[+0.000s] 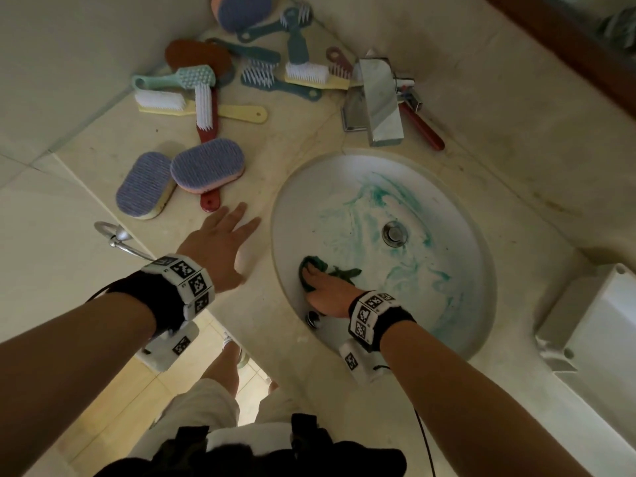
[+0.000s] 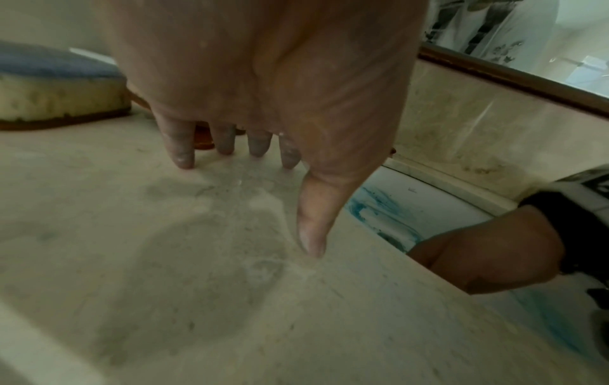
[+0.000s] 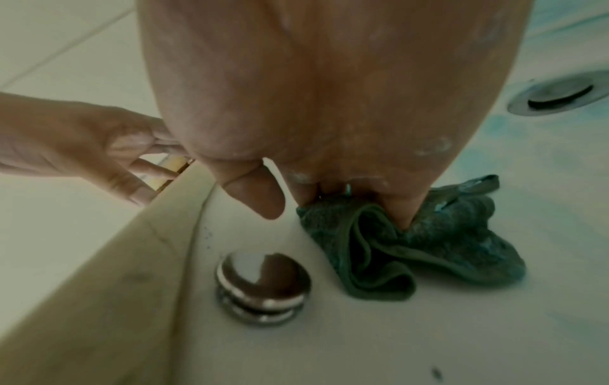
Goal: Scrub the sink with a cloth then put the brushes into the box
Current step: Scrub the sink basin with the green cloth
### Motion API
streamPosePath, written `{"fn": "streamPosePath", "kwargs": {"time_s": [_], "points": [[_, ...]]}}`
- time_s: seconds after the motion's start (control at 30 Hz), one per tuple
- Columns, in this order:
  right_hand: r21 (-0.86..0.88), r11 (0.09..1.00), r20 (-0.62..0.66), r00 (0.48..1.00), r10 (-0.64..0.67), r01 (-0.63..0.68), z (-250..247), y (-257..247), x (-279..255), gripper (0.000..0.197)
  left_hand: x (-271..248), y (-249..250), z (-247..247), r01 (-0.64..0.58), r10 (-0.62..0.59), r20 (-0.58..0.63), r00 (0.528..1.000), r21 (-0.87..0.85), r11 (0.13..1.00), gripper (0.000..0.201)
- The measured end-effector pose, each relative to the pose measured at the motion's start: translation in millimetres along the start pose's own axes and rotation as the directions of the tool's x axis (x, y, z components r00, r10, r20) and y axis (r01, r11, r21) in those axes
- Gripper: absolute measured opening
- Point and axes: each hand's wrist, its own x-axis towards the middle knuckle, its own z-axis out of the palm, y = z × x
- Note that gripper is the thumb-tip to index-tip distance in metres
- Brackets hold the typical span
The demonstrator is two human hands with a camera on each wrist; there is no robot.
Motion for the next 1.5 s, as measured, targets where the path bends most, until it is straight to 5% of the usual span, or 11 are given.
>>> {"fn": "streamPosePath", "kwargs": {"time_s": [0.27,0.53,0.87,1.1,1.37,1.5], "points": [[-0.023,0.999,-0.057,0.997,0.044,-0.045,-53,-22,27,0.066,3,5,6,0.025,-0.025,0.012,1.0,0.004,1.0,0.13],[0.078,0.997,-0.011,1.0,-0.019,0.02,-24,-21,6,0.067,1,8,4,0.035,-0.035,0.015,0.999,-0.027,0.999,0.129],[0.132,0.99,-0.169,0.985,-0.025,0.047,-64,-26,32,0.074,-2,7,2,0.056,-0.055,0.011,0.998,-0.06,0.997,0.127],[0.175,0.982,-0.047,0.997,-0.065,0.073,-26,-20,18,0.08,-4,6,3,0.049,-0.049,0.002,0.999,-0.044,0.998,0.126],[0.16,0.986,-0.239,0.971,-0.006,0.046,-71,-23,42,0.082,-2,3,4,0.055,-0.056,-0.011,0.998,-0.059,0.997,0.126],[0.156,0.987,-0.221,0.975,-0.007,0.042,-59,-22,38,0.083,-3,4,5,0.055,-0.055,0.001,0.998,-0.055,0.997,0.127]]}}
